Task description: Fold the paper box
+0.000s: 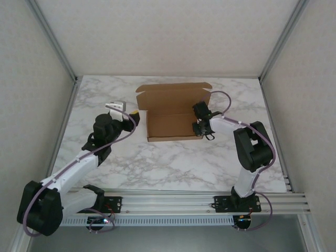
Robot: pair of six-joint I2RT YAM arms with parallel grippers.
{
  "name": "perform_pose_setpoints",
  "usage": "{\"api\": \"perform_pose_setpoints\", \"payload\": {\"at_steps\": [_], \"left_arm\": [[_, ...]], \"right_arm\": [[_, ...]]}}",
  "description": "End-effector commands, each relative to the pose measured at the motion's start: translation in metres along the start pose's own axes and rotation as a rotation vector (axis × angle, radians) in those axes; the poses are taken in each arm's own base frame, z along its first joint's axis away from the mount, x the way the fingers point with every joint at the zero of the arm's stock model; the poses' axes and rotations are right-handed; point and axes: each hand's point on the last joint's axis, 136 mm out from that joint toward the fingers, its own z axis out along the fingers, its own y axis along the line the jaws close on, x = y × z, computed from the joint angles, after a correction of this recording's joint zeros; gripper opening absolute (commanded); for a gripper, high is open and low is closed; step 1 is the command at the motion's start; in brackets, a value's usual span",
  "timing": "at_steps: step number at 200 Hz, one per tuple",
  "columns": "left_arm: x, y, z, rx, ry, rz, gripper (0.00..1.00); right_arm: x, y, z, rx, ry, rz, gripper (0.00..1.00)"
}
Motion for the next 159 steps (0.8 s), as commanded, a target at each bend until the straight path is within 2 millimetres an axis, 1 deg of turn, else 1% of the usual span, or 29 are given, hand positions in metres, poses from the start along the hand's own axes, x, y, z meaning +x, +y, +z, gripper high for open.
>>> {"api": "perform_pose_setpoints", "payload": {"at_steps": [1,17,32,43,54,74,91,99,128,159], "left_arm": [[-0.02,-0.015,0.013,0.104,-0.039,0.141,0.72],[-0.017,-0.008,0.025,0.109,-0.026,0.157,0.72],[-0.021,-0.004,0.033,0.134,-0.043,0.165,0.72],[-0.021,-0.009,0.039,0.182,-0.036,0.226,0.71],[-0.012,-0.01,0.05,0.211,0.013,0.288,0.7],[-0.005,-0.002,0.062,0.254,0.044,0.299,0.68],[-0.007,0.012,0.073,0.23,0.046,0.289,0.67],[-0.007,0.015,0.076,0.228,0.043,0.294,0.67],[0.002,0.027,0.09,0.243,0.066,0.294,0.66],[0.007,0.022,0.101,0.341,0.074,0.289,0.62]], "right_arm": [[-0.001,0.007,-0.01,-0.038,-0.033,0.019,0.25],[0.002,0.008,-0.011,-0.048,-0.034,0.018,0.25],[0.002,0.009,-0.012,-0.054,-0.037,0.016,0.25],[0.003,0.01,-0.012,-0.059,-0.037,0.016,0.26],[0.004,0.01,-0.012,-0.056,-0.038,0.011,0.27],[0.004,0.01,-0.013,-0.053,-0.04,0.009,0.27],[0.002,0.01,-0.015,-0.058,-0.048,0.011,0.28],[0.002,0.011,-0.016,-0.06,-0.05,0.007,0.29],[0.002,0.011,-0.017,-0.058,-0.053,0.004,0.3],[0.002,0.013,-0.014,-0.062,-0.046,-0.003,0.3]]}}
